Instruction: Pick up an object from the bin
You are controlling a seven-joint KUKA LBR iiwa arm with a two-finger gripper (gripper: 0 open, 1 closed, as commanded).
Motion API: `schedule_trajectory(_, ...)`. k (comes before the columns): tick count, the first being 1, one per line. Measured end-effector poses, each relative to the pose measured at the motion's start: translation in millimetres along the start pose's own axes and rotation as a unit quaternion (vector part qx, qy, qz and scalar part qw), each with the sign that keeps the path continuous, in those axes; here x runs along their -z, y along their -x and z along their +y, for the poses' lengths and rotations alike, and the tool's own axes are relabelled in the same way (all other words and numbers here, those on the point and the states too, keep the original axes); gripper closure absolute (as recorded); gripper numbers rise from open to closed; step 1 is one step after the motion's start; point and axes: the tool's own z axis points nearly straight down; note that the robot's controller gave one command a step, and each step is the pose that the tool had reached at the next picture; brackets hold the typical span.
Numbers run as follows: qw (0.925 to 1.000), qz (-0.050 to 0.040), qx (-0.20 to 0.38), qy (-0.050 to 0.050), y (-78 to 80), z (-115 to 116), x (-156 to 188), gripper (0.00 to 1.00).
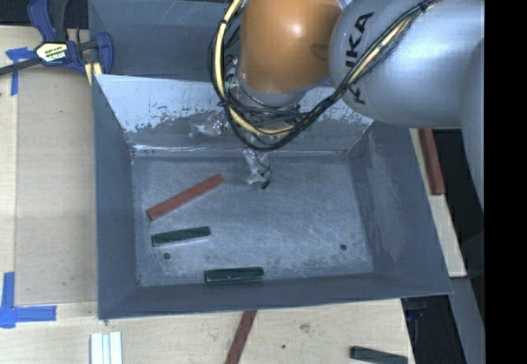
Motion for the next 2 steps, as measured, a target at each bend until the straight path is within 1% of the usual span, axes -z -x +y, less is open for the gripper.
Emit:
schedule_trajectory(1,1.0,0.0001,0.0,0.0,0.0,0.0,0.1,0.0)
schedule_trajectory(2,0.9991,-0.0022,0.041,-0.003,0.3,2.3,-18.2,0.0)
